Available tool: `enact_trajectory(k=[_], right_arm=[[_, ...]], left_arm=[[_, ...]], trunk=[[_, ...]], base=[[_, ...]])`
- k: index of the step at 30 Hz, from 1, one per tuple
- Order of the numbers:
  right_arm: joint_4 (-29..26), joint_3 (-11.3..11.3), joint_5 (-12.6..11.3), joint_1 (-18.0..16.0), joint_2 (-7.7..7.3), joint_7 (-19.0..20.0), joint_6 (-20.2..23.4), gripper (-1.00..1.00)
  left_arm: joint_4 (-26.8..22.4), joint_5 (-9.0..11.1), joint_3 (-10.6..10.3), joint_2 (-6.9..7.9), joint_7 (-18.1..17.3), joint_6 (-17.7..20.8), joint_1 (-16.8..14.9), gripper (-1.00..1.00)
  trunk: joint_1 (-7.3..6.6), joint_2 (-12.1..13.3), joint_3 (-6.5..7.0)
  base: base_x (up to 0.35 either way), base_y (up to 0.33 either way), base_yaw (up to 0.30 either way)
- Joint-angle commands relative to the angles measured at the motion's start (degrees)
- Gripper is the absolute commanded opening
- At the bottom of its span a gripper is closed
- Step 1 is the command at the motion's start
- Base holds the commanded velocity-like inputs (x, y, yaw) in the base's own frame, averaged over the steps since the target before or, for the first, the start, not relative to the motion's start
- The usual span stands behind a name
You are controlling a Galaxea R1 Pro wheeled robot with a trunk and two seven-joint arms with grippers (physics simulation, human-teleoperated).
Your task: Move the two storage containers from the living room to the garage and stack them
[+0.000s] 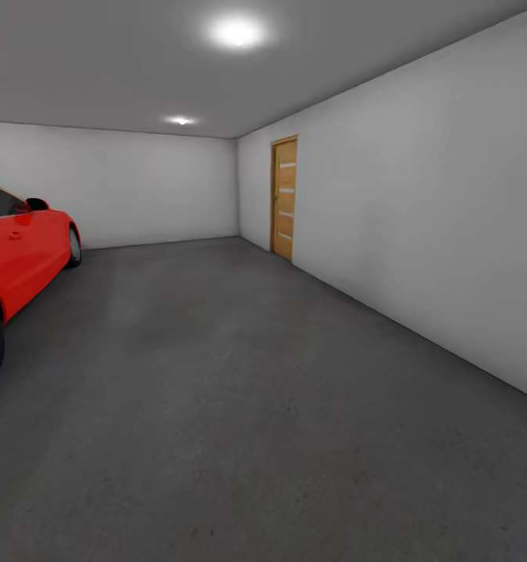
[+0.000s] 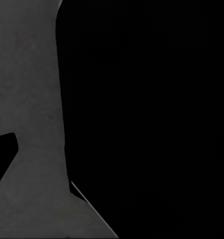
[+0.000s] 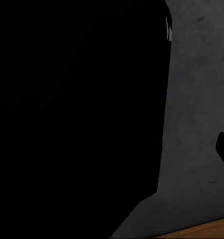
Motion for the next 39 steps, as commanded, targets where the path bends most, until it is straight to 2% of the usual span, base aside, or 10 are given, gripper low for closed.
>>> enact_trajectory(k=[1,4,14,23,30,33,35,39], right_arm=[[-0.3,0.3,-0.3,-0.3,0.19,0.1,0.1,1.00],[-0.7,0.8,0.0,-0.9,0.18,0.1,-0.1,1.00],[-0.4,0.3,0.4,-1.0,0.15,-0.1,-0.2,1.00],[-0.4,0.2,0.4,-1.0,0.15,-0.4,-0.6,1.00],[-0.4,-0.2,-0.1,-1.0,0.17,-0.7,-2.8,1.00],[-0.4,0.0,0.0,-1.0,0.11,-0.7,-3.8,1.00],[-0.4,0.3,0.3,-1.0,0.15,-0.7,-4.7,1.00],[-0.4,0.5,0.4,-1.0,0.19,-0.7,-4.6,1.00]], left_arm=[[-0.3,0.3,0.3,-0.33,-0.3,-0.3,0.0,1.00],[-0.4,1.0,1.3,-0.43,-0.6,-0.3,0.0,1.00],[-0.4,1.1,0.9,-0.61,-0.4,-0.3,-0.1,1.00],[-0.4,1.1,0.9,-0.62,-0.4,-0.2,-0.1,1.00],[-0.4,1.4,0.9,-0.62,-0.3,-0.2,-0.1,1.00],[-0.4,2.3,0.9,-0.60,-0.3,-0.2,-0.1,1.00],[-0.4,4.2,0.9,-0.55,-0.3,-0.3,-0.1,1.00],[-0.5,5.0,0.8,-0.53,-0.3,-0.3,-0.1,1.00]], trunk=[[0.00,0.0,-0.03],[0.00,0.0,-0.03],[0.00,0.0,-0.03],[0.00,0.0,-0.03],[0.00,0.0,-0.03],[0.00,0.0,-0.03],[0.00,0.0,-0.03],[0.00,0.0,-0.03]], base=[[0.000,0.000,0.000],[0.000,0.000,0.000],[0.017,0.000,0.000],[0.280,0.000,0.000],[0.320,0.000,0.000],[0.322,0.000,0.000],[0.322,0.000,0.000],[0.322,0.000,0.000]])
